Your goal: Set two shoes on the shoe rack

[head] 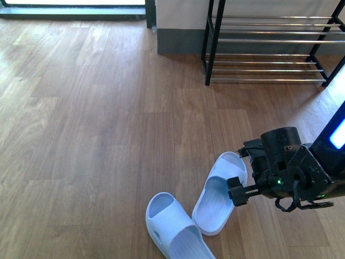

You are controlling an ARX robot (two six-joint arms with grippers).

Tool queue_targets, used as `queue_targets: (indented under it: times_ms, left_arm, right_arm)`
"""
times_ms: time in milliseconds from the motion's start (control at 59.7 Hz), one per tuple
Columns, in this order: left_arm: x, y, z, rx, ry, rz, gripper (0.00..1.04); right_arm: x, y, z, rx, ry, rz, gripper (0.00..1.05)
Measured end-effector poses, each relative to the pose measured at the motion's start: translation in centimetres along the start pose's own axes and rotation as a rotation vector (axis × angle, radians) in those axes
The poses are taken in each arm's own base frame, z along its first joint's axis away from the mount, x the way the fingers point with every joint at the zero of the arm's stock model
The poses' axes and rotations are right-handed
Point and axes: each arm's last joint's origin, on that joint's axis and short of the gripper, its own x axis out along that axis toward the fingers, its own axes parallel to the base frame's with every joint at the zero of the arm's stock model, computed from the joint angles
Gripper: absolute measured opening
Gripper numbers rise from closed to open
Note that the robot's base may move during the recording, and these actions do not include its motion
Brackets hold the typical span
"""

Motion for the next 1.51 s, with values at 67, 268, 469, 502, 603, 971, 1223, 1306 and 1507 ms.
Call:
queue_targets:
  times_ms: [67,268,469,502,603,971,1223,1306,1507]
  left_arm:
    - [0.0,0.0,0.0,0.000,0.000,0.000,0.95]
    - [0.0,0.0,0.0,0.000,0.000,0.000,0.95]
    - [0.0,0.0,0.0,0.000,0.000,0.000,0.95]
    - [0.0,0.0,0.0,0.000,0.000,0.000,0.95]
    - [0.0,0.0,0.0,0.000,0.000,0.000,0.95]
    - [0.0,0.0,0.0,0.000,0.000,0.000,0.95]
    - [0.0,0.0,0.0,0.000,0.000,0.000,0.95]
    - [0.0,0.0,0.0,0.000,0.000,0.000,0.95]
    - [0.0,0.0,0.0,0.000,0.000,0.000,0.95]
  right_arm:
    - [0.7,0.3,-0.1,0.001,0.011,0.003,0.96]
    - [2.4,0.4,0.1,0.057,0.035,0.009,0.96]
    - [3.1,-0.2,0.7,0.084,0.009,-0.020,0.96]
    - [3.3,-0.3,0.6,0.091,0.009,-0.027,0.96]
    - [3.4,-0.7,0.5,0.104,0.002,-0.032,0.96]
    - [4.1,-1.5,0.0,0.148,-0.028,-0.025,0.46]
    - [4.2,-1.7,-0.5,0.173,-0.053,-0.016,0.03]
    - [4.1,-1.8,-0.7,0.178,-0.060,-0.013,0.01]
    - [1.9,-2.7,-1.1,0.205,-0.115,-0.009,0.01]
